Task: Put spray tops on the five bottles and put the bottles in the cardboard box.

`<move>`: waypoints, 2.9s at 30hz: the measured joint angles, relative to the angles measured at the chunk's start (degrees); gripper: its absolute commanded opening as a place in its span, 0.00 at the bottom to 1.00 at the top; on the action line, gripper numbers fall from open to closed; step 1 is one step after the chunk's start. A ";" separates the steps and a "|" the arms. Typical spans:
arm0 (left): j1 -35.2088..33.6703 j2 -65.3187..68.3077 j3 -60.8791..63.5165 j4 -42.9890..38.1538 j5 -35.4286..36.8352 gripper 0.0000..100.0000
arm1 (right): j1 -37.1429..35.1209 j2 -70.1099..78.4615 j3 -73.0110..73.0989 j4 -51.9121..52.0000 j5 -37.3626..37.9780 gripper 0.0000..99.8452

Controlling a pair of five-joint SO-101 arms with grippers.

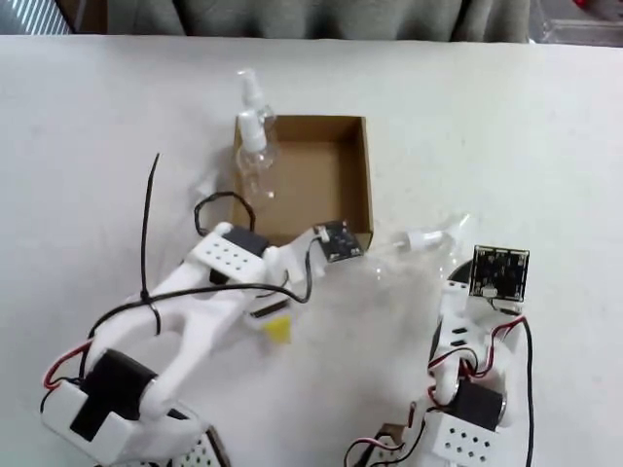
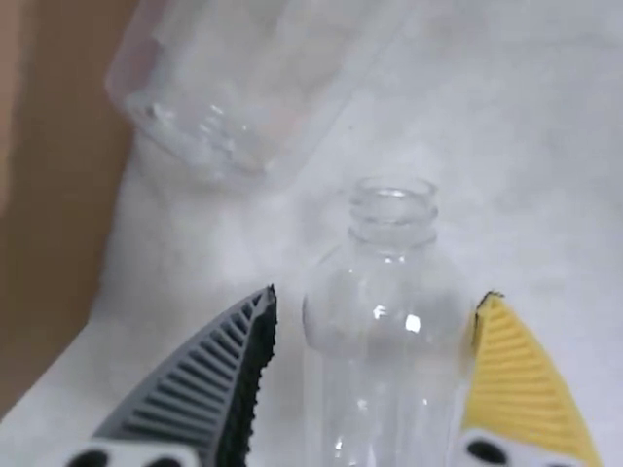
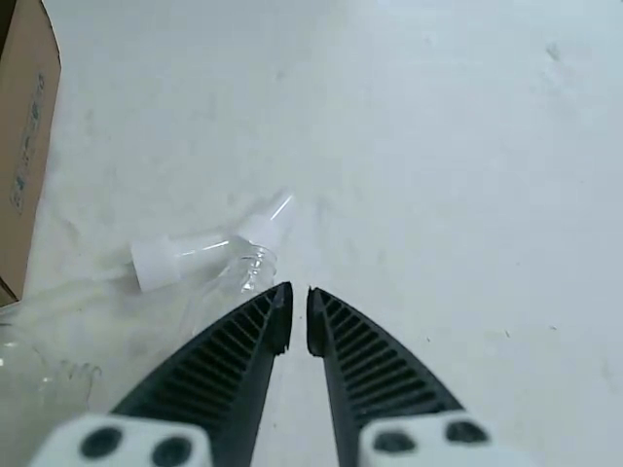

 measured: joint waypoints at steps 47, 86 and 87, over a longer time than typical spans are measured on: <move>-29.98 -14.15 13.27 -3.16 8.00 0.02 | 7.38 0.00 -10.02 0.00 0.00 0.02; -31.91 -14.15 13.54 -4.48 8.00 0.02 | 0.18 67.08 -62.33 20.04 -14.24 0.14; -31.91 -14.15 13.54 -4.48 8.00 0.02 | 0.09 67.34 -62.42 19.60 -14.68 0.14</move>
